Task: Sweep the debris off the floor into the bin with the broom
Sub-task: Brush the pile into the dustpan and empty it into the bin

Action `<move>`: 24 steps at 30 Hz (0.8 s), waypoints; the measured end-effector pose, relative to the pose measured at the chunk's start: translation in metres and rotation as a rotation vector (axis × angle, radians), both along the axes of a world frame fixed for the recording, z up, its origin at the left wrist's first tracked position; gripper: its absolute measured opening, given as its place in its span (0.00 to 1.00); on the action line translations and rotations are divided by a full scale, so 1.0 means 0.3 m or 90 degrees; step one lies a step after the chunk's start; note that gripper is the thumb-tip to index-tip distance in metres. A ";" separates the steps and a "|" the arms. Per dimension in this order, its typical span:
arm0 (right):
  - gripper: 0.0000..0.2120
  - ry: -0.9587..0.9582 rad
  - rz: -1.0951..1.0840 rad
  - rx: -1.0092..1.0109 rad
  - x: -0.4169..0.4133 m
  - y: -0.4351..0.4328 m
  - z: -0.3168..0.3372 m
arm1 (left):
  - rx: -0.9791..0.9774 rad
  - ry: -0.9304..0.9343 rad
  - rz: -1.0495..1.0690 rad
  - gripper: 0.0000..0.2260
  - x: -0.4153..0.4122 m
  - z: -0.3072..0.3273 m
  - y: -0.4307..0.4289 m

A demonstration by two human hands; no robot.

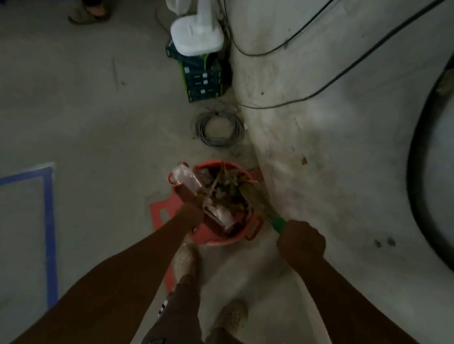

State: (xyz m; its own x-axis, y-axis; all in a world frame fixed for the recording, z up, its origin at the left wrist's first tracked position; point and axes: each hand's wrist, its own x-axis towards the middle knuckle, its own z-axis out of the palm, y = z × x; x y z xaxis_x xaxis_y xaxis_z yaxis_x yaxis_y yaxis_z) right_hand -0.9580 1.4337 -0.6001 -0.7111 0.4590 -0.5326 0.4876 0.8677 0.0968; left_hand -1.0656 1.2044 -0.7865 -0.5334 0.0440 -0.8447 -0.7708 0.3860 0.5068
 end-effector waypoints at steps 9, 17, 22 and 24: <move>0.11 0.048 0.085 0.094 0.121 -0.086 0.139 | -0.070 0.047 -0.155 0.54 0.063 0.154 -0.120; 0.10 0.005 0.144 0.203 0.214 -0.219 0.289 | 0.044 0.104 -0.136 0.50 0.123 0.384 -0.250; 0.09 -0.006 0.132 0.251 0.290 -0.311 0.361 | 0.084 0.096 -0.145 0.51 0.173 0.422 -0.340; 0.09 0.023 0.107 0.266 0.317 -0.335 0.383 | 0.057 0.116 -0.167 0.51 0.211 0.500 -0.361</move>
